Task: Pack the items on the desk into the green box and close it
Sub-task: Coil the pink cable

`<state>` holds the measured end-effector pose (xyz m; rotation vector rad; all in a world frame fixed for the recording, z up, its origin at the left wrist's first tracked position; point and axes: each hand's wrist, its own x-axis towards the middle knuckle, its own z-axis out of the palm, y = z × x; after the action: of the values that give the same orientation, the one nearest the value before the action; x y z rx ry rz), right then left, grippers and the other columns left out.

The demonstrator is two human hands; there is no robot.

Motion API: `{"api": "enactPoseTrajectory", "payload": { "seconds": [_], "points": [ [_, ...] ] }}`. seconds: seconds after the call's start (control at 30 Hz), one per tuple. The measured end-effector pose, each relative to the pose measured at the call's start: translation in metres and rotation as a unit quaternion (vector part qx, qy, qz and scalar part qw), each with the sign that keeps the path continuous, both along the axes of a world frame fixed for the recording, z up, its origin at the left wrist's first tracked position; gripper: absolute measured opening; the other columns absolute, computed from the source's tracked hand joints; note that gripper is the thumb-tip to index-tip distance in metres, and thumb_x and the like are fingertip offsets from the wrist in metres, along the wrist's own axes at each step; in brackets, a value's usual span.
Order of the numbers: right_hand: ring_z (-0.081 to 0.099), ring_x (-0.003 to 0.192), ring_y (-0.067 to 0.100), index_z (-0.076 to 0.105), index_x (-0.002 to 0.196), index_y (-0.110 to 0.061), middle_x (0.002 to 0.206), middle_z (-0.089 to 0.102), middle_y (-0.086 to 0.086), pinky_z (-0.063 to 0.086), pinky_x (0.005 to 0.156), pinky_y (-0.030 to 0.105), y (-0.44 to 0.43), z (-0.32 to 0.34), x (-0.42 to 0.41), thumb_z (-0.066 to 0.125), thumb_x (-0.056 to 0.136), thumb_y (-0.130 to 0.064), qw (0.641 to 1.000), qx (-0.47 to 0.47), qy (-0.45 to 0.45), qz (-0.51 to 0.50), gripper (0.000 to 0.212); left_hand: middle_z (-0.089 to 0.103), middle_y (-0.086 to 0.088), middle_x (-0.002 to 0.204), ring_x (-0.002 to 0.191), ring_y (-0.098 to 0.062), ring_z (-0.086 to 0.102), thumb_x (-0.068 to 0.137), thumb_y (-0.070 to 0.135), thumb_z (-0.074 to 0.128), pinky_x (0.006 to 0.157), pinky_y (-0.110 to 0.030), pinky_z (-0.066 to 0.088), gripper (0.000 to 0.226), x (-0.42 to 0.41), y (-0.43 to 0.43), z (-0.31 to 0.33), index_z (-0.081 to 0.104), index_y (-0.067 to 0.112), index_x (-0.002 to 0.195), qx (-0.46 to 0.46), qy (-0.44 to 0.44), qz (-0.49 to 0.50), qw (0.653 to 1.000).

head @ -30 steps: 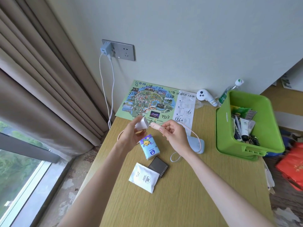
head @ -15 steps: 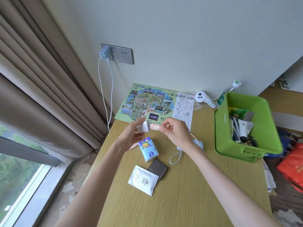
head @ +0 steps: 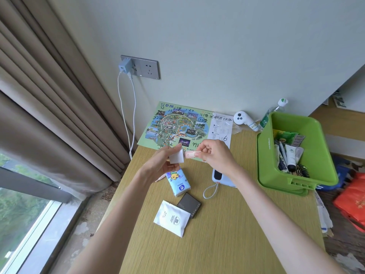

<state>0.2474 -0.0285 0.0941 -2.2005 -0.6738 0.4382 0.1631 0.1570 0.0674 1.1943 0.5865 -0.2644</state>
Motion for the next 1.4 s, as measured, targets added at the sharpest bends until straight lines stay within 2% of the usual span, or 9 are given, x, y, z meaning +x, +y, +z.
{"api": "enactPoseTrajectory", "payload": {
  "seconds": [0.13, 0.3, 0.4, 0.67, 0.87, 1.07, 1.17, 1.23, 1.4],
  "points": [
    [0.051, 0.052, 0.002, 0.071, 0.081, -0.019, 0.064, 0.065, 0.0, 0.039, 0.054, 0.021, -0.011, 0.012, 0.009, 0.074, 0.083, -0.017, 0.996, 0.057, 0.073, 0.019, 0.004, 0.062, -0.009, 0.085, 0.063, -0.018, 0.06, 0.082, 0.049, 0.071, 0.062, -0.027, 0.055, 0.052, 0.003, 0.006, 0.011, 0.057, 0.007, 0.108, 0.033, -0.015, -0.06, 0.998],
    [0.06, 0.063, 0.008, 0.074, 0.086, -0.01, 0.076, 0.072, 0.014, 0.042, 0.054, 0.016, -0.015, 0.04, 0.025, 0.076, 0.081, -0.016, 0.989, 0.079, 0.111, 0.059, 0.008, 0.071, -0.005, 0.112, 0.098, -0.022, 0.069, 0.084, 0.058, 0.056, 0.087, -0.029, 0.053, 0.051, 0.007, 0.012, 0.034, 0.064, 0.018, 0.116, 0.132, -0.036, -0.221, 0.966],
    [0.06, 0.061, 0.006, 0.071, 0.09, -0.005, 0.074, 0.071, 0.013, 0.044, 0.054, 0.018, -0.009, 0.056, 0.03, 0.075, 0.083, -0.014, 0.986, 0.096, 0.116, 0.068, 0.012, 0.071, -0.005, 0.105, 0.095, -0.022, 0.068, 0.09, 0.052, 0.057, 0.079, -0.026, 0.053, 0.04, 0.012, 0.001, 0.053, 0.066, 0.018, 0.11, 0.112, -0.059, -0.277, 0.953],
    [0.053, 0.071, 0.013, 0.067, 0.104, 0.0, 0.074, 0.064, -0.002, 0.043, 0.073, 0.02, -0.035, 0.07, 0.056, 0.057, 0.095, -0.035, 0.96, 0.205, 0.187, -0.025, 0.037, 0.06, -0.021, 0.097, 0.082, -0.03, 0.062, 0.098, 0.032, 0.052, 0.084, -0.045, 0.05, 0.024, 0.029, -0.001, 0.088, 0.058, 0.009, 0.095, 0.042, -0.129, -0.228, 0.964],
    [0.062, 0.087, 0.009, 0.074, 0.096, -0.021, 0.082, 0.067, -0.003, 0.042, 0.097, 0.031, -0.057, 0.049, 0.058, 0.058, 0.094, -0.033, 0.962, 0.198, 0.166, -0.091, 0.021, 0.061, -0.012, 0.091, 0.084, -0.025, 0.061, 0.099, 0.027, 0.048, 0.088, -0.042, 0.055, 0.023, 0.045, 0.007, 0.126, 0.059, 0.008, 0.095, -0.05, -0.207, -0.15, 0.965],
    [0.042, 0.056, 0.008, 0.069, 0.1, -0.008, 0.06, 0.044, -0.007, 0.051, 0.069, 0.026, -0.042, 0.075, 0.055, 0.044, 0.102, -0.032, 0.95, 0.266, 0.153, -0.061, 0.035, 0.061, -0.007, 0.086, 0.076, -0.019, 0.063, 0.093, 0.02, 0.051, 0.075, -0.034, 0.058, 0.017, 0.067, -0.003, 0.145, 0.06, 0.006, 0.092, 0.029, -0.179, -0.11, 0.977],
    [0.031, 0.051, 0.008, 0.063, 0.09, -0.006, 0.058, 0.03, -0.002, 0.037, 0.049, 0.017, -0.034, 0.097, 0.052, 0.035, 0.104, -0.036, 0.937, 0.304, 0.156, -0.07, 0.044, 0.057, -0.008, 0.083, 0.073, -0.019, 0.059, 0.092, 0.02, 0.053, 0.072, -0.035, 0.059, 0.016, 0.077, -0.014, 0.149, 0.058, 0.006, 0.088, 0.029, -0.167, -0.073, 0.983],
    [0.024, 0.049, 0.009, 0.056, 0.081, -0.01, 0.058, 0.025, 0.0, 0.028, 0.046, 0.019, -0.032, 0.108, 0.052, 0.033, 0.104, -0.037, 0.927, 0.329, 0.167, -0.075, 0.043, 0.054, -0.005, 0.078, 0.065, -0.015, 0.056, 0.089, 0.025, 0.061, 0.076, -0.04, 0.06, 0.018, 0.084, -0.022, 0.153, 0.057, 0.008, 0.084, 0.037, -0.169, -0.048, 0.984],
    [0.017, 0.046, 0.011, 0.053, 0.07, -0.014, 0.052, 0.025, -0.004, 0.018, 0.048, 0.026, -0.03, 0.128, 0.055, 0.038, 0.101, -0.037, 0.922, 0.306, 0.238, -0.011, 0.042, 0.056, 0.002, 0.065, 0.053, -0.011, 0.054, 0.08, 0.038, 0.074, 0.055, -0.025, 0.052, 0.031, 0.1, -0.036, 0.166, 0.073, 0.009, 0.092, 0.092, -0.16, -0.018, 0.983]
  ]
}}
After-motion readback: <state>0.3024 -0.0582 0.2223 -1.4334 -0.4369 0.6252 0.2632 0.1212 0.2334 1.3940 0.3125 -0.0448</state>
